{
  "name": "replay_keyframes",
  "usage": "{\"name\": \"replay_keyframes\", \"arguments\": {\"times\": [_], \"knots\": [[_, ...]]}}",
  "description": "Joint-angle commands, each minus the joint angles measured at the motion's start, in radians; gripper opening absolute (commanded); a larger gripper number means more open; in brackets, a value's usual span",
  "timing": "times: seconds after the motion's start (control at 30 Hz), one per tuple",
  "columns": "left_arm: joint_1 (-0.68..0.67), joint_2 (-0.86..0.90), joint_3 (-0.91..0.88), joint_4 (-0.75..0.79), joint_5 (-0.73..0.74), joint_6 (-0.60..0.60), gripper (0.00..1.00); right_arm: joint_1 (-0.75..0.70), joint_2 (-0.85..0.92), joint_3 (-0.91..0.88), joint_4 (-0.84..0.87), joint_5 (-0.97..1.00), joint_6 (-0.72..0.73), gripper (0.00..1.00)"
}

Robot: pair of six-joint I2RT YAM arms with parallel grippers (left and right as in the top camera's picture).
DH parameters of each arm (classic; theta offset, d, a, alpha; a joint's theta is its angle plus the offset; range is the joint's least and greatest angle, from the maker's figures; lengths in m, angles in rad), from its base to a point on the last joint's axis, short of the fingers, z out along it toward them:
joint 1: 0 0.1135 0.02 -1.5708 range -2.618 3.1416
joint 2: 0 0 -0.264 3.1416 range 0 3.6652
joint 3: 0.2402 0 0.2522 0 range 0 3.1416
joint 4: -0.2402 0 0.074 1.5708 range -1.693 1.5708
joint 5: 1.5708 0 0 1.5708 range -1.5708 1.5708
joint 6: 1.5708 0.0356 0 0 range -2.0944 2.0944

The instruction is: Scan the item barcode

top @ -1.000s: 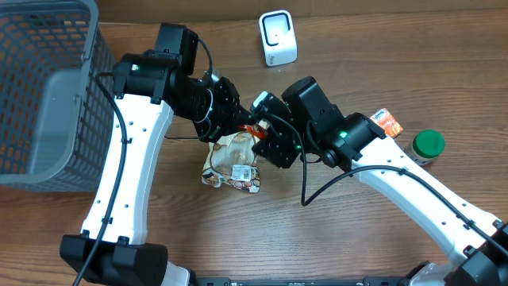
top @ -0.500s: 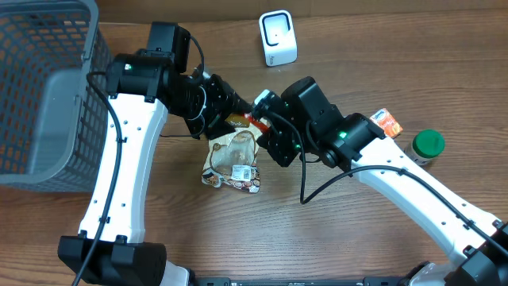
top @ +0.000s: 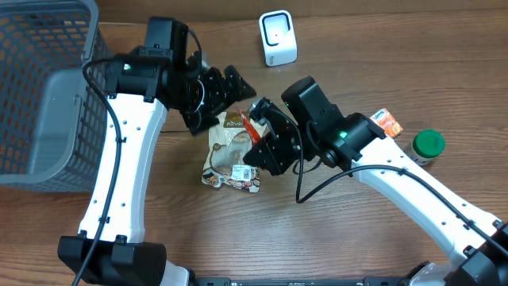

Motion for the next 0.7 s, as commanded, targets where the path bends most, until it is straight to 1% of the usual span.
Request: {"name": "replay_keyframes", "arguments": {"times": [0.0, 0.07, 0.13, 0.2, 0.23, 0.3, 0.33, 0.37, 0.4, 0.43, 0.5, 0.53, 0.6, 0.67], "knots": [[0.020, 0.008, 0.001, 0.056, 0.081, 0.130, 1.00, 0.005, -0.030, 0.006, -0.027, -0.101, 0.025, 0.04], [0.043, 0.008, 0.001, 0.095, 0.201, 0.201, 1.00, 0.005, -0.030, 0.006, -0.049, -0.105, 0.026, 0.04], [0.074, 0.008, 0.001, 0.117, 0.348, 0.297, 0.97, 0.003, -0.030, 0.006, -0.059, -0.109, 0.025, 0.04], [0.100, 0.008, 0.001, 0.113, 0.411, 0.356, 0.94, -0.007, -0.030, 0.006, -0.049, -0.161, 0.026, 0.04], [0.109, 0.008, 0.001, 0.103, 0.418, 0.392, 0.93, -0.018, -0.030, 0.006, -0.037, -0.206, 0.026, 0.04], [0.124, 0.008, 0.001, 0.075, 0.420, 0.464, 0.85, -0.043, -0.030, 0.006, -0.016, -0.296, 0.029, 0.04], [0.132, 0.008, 0.001, 0.061, 0.422, 0.502, 0.79, -0.058, -0.030, 0.006, -0.007, -0.332, 0.042, 0.04], [0.139, 0.008, 0.001, 0.049, 0.430, 0.543, 0.70, -0.076, -0.030, 0.006, 0.002, -0.361, 0.058, 0.04], [0.146, 0.008, 0.001, 0.037, 0.439, 0.582, 0.65, -0.091, -0.030, 0.006, 0.010, -0.380, 0.076, 0.04], [0.152, 0.008, 0.001, 0.029, 0.451, 0.605, 0.63, -0.105, -0.030, 0.006, 0.016, -0.394, 0.096, 0.06], [0.161, 0.008, 0.001, 0.018, 0.496, 0.657, 0.65, -0.133, -0.030, 0.006, 0.023, -0.416, 0.144, 0.12], [0.162, 0.008, 0.001, 0.016, 0.518, 0.673, 0.67, -0.143, -0.030, 0.006, 0.023, -0.419, 0.161, 0.12], [0.162, 0.008, 0.001, 0.008, 0.545, 0.683, 0.70, -0.157, -0.030, 0.006, 0.023, -0.418, 0.177, 0.12], [0.154, 0.008, 0.001, -0.007, 0.548, 0.682, 0.78, -0.161, -0.029, 0.006, 0.022, -0.378, 0.176, 0.10]]}}
